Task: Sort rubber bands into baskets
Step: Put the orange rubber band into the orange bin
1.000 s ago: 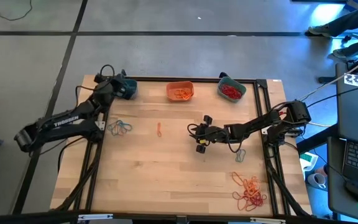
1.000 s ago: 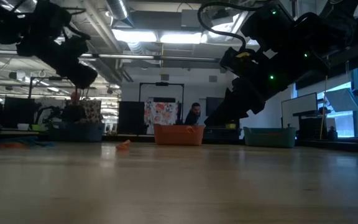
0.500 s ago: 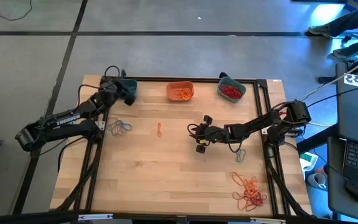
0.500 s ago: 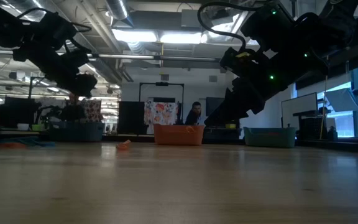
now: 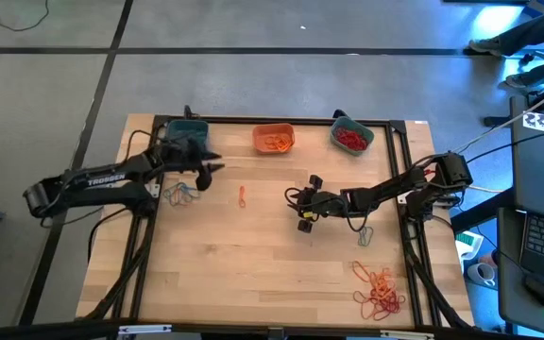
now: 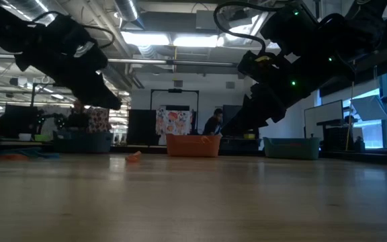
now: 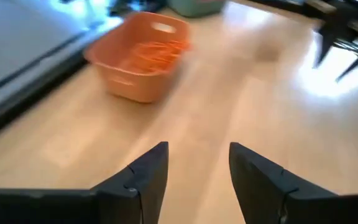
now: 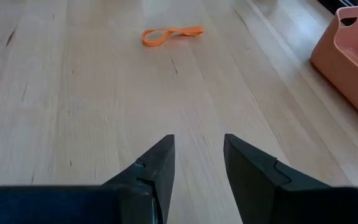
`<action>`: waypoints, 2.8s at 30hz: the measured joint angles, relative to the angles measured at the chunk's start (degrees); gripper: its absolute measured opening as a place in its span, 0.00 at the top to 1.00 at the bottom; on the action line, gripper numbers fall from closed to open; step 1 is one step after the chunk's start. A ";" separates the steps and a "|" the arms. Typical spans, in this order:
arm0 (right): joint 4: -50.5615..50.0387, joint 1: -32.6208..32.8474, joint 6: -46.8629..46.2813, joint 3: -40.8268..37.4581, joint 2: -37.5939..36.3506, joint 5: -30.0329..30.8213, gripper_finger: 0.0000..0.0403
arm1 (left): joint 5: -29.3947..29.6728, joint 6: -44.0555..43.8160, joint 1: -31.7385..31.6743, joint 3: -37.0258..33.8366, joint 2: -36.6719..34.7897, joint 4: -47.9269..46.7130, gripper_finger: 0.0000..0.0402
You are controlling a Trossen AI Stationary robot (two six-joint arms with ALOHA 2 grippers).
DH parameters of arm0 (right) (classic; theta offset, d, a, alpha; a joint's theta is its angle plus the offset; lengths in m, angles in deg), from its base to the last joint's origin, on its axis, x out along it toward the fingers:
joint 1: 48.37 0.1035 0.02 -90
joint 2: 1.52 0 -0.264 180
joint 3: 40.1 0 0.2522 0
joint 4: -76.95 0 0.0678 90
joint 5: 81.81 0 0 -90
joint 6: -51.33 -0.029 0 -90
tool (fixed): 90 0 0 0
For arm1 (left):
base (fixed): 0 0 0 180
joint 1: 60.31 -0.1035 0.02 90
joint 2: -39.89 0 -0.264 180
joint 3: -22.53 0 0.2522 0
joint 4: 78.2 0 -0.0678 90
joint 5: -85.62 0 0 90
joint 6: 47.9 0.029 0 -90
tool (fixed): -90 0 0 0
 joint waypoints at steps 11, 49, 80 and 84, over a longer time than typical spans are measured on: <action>0.05 0.00 0.01 0.00 0.00 0.00 0.65 | 0.23 -2.34 13.13 0.02 12.06 5.64 0.59; 8.68 -0.39 -6.43 0.35 4.72 -2.92 0.32 | 5.87 7.28 21.33 0.02 33.21 19.05 0.59; -4.89 -7.98 -1.90 29.00 24.36 -12.22 0.34 | 6.48 7.14 23.90 4.75 43.75 29.52 0.59; -5.25 -7.87 -0.63 30.53 25.03 -12.67 0.34 | 6.46 6.67 23.91 4.90 38.85 24.13 0.59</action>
